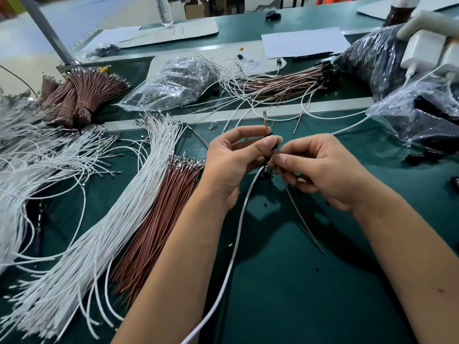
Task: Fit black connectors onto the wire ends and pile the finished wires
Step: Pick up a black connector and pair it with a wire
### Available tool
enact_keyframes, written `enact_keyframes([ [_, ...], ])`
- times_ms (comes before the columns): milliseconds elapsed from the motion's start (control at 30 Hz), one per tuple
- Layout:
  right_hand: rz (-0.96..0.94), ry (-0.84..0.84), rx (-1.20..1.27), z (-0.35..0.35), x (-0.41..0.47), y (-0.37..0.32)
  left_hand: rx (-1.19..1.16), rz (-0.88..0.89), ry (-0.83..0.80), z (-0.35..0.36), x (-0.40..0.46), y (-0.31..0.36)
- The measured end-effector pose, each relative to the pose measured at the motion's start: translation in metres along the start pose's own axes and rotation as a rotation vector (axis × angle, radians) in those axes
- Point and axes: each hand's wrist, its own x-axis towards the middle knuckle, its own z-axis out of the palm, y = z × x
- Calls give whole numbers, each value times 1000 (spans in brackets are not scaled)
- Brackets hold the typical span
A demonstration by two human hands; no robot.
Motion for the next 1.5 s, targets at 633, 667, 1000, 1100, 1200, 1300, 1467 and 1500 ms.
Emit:
enact_keyframes([
  [633,-34,-20,-65,-5,-1,3,-169,-62,20,-2,-2,11],
  [667,-33,-4,-29,-4,-1,3,-173,-71,24,-2,-2,10],
  [1000,19,31,17,7,-1,1,-183,-106,53,2,-2,7],
  [1100,18,26,26,8,-1,1,-232,-142,27,0,0,8],
  [1200,16,30,44,7,-1,1,-234,-144,2,-3,0,8],
  [1300,15,27,25,6,0,2,-204,-128,-3,-3,0,8],
  [1467,-1,24,10,4,1,2,-194,-119,40,-2,0,9],
  [1500,-1,26,9,4,1,3,-199,-118,45,-2,0,10],
])
